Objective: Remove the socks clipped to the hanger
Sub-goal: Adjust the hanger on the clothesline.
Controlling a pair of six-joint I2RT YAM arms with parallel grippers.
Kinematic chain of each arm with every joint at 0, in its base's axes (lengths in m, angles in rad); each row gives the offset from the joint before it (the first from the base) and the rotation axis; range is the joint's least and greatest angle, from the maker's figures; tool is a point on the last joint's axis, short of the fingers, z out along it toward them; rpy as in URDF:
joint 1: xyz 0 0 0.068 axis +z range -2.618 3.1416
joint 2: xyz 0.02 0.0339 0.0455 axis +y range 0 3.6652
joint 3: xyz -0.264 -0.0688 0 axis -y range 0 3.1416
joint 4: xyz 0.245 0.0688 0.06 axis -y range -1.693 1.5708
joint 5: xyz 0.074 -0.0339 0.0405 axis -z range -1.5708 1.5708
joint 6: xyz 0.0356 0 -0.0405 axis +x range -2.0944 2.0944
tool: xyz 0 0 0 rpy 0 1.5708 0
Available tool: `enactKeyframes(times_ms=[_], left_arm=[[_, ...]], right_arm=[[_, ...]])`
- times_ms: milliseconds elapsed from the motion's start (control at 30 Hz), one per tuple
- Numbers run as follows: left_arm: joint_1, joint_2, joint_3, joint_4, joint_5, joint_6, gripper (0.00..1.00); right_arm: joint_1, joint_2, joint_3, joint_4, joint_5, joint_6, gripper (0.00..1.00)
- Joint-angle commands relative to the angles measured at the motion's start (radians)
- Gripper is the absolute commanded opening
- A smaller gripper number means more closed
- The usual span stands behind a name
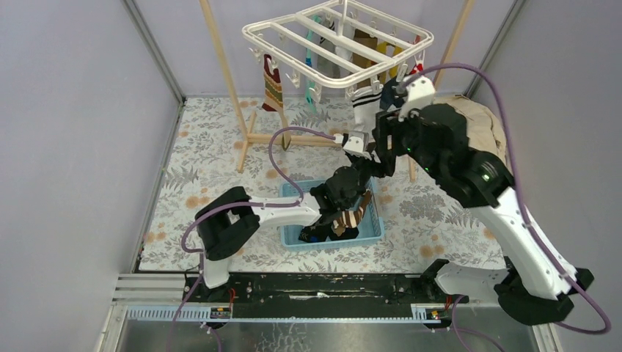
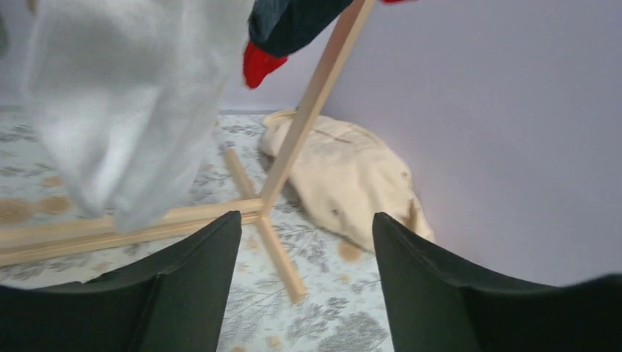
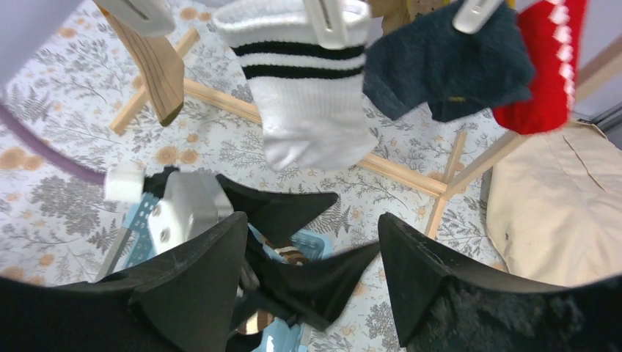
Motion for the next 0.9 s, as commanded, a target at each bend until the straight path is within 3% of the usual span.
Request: enactKeyframes(times_ms=[0, 133, 200, 633, 733, 767, 867], left_arm=[[0.035, -0.033, -0.038, 0.153, -0.051, 0.088, 0.61], [0.049, -0.091, -0.083, 0.130, -0.037, 0.117, 0.09], [0.056, -0.124, -0.115, 0.141, -0.015, 0.117, 0.00], [0.139, -0.442, -0.334, -0.019, 0.208, 0.016, 0.00], [0.161, -0.474, -0.366, -0.021, 0.268, 0.008, 0.00], [0.164, -0.480, -0.374, -0.016, 0.284, 0.006, 0.06], [0.168, -0.493, -0.394, 0.000, 0.314, -0.005, 0.36]], right_arm=[[0.007, -0.144, -0.029, -0.039, 0.006, 0.052, 0.72], [0.007, -0.220, -0.090, -0.052, -0.013, 0.090, 0.72], [0.007, -0.239, -0.126, -0.052, -0.010, 0.099, 0.72], [0.005, -0.281, -0.274, 0.020, 0.035, 0.138, 0.71], [0.005, -0.283, -0.274, 0.038, 0.044, 0.140, 0.76], [0.004, -0.283, -0.270, 0.041, 0.045, 0.141, 0.78], [0.003, -0.279, -0.264, 0.060, 0.044, 0.141, 0.83]])
